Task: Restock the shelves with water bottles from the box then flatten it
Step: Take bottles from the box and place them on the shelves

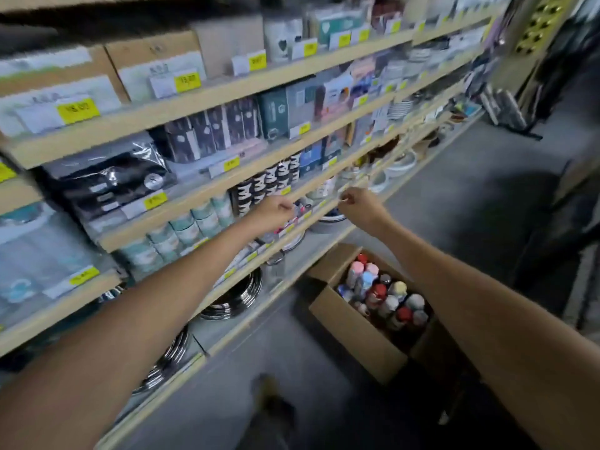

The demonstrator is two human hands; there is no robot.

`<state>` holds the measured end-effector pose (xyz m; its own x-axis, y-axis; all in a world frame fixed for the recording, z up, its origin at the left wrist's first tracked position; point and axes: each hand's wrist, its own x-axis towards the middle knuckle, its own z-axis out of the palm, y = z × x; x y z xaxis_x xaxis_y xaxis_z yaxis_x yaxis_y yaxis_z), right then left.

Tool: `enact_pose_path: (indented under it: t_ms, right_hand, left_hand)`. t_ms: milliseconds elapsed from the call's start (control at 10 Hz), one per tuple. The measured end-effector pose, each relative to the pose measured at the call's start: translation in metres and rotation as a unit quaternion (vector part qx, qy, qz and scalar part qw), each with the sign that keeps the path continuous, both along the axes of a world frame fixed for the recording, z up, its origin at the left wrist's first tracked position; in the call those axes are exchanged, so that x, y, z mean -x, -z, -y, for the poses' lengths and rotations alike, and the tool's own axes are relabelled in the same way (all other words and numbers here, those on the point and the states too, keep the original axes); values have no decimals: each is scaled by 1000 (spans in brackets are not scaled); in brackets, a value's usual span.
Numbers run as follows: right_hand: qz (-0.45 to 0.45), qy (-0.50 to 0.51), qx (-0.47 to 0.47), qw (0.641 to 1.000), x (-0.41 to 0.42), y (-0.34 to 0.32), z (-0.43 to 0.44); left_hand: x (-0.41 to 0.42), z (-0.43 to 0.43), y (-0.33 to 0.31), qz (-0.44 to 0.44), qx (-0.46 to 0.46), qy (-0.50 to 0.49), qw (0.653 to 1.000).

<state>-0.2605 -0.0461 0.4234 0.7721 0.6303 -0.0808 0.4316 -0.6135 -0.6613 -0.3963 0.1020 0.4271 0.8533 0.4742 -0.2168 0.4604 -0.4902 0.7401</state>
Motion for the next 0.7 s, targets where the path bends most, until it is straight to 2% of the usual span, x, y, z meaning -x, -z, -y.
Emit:
enact_pose_path:
  t_ms: [300,500,600,700]
  right_hand:
    - [-71,94,100,988,-123,111,55]
    - [-143,108,196,964,-188,185,79]
    - [-186,146,189,953,-218,239,88]
    - [-327,275,87,900,-240,298,100]
  left_hand:
    - [-161,39,116,-128,53,150,979]
    - [-259,70,189,-180,125,119,968]
    - [-305,84,239,-199,155,69,965]
    - [-333,92,304,-231,176,31,956]
